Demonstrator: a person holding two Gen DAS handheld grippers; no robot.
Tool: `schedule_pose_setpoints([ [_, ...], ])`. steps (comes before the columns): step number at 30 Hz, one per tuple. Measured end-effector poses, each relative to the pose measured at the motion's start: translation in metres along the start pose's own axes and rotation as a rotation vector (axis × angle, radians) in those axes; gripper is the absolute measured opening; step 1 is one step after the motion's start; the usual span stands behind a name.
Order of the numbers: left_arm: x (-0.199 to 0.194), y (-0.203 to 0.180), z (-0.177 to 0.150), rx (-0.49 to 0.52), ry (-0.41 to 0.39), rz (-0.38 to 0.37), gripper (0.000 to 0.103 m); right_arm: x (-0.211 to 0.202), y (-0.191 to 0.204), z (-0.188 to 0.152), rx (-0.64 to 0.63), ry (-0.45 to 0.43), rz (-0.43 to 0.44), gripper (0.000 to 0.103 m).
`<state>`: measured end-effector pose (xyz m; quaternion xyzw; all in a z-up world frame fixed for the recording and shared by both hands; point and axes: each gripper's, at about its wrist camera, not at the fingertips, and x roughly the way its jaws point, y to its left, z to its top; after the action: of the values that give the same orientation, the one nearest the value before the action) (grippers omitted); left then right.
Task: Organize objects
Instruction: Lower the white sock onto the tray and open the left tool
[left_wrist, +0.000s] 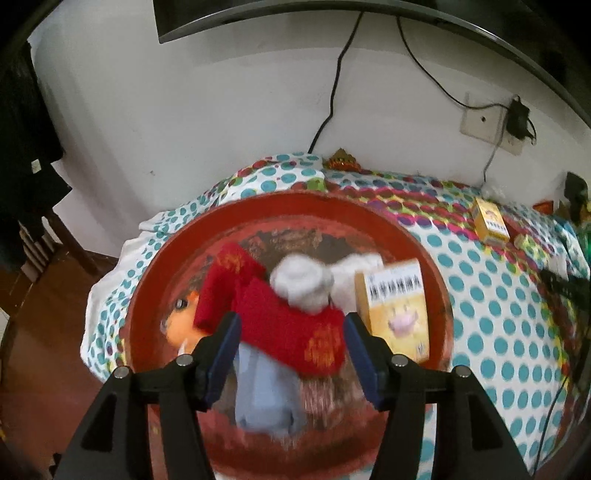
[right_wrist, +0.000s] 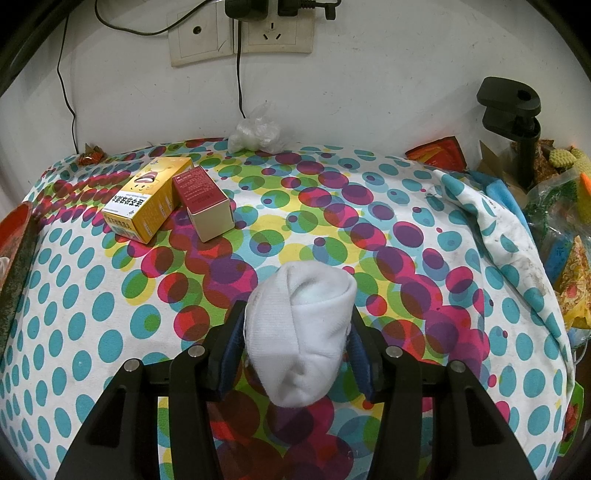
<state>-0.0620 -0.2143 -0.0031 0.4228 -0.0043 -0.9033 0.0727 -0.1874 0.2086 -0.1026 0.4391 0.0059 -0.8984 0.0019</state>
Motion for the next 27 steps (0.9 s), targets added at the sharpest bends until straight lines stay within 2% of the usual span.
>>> schedule_pose_setpoints([
  [4, -0.015, -0.003, -0.025, 0.000, 0.009, -0.024, 0.059, 0.001, -0.001, 0.001, 0.000, 0.000, -0.004, 0.047],
  [10, -0.038, 0.004, -0.055, -0.040, -0.053, -0.018, 0.059, -0.001, 0.001, 0.001, -0.031, -0.007, -0.030, 0.042],
  [14, -0.040, 0.015, -0.070, -0.046, -0.041, 0.008, 0.059, -0.003, 0.000, 0.000, -0.033, -0.008, -0.056, 0.041],
  [20, -0.039, 0.041, -0.086, -0.119, -0.030, 0.024, 0.059, -0.011, 0.003, -0.002, -0.027, -0.006, -0.074, 0.041],
  [27, -0.037, 0.051, -0.096, -0.137, -0.013, 0.026, 0.059, -0.055, 0.052, 0.000, -0.122, -0.056, 0.038, 0.041],
])
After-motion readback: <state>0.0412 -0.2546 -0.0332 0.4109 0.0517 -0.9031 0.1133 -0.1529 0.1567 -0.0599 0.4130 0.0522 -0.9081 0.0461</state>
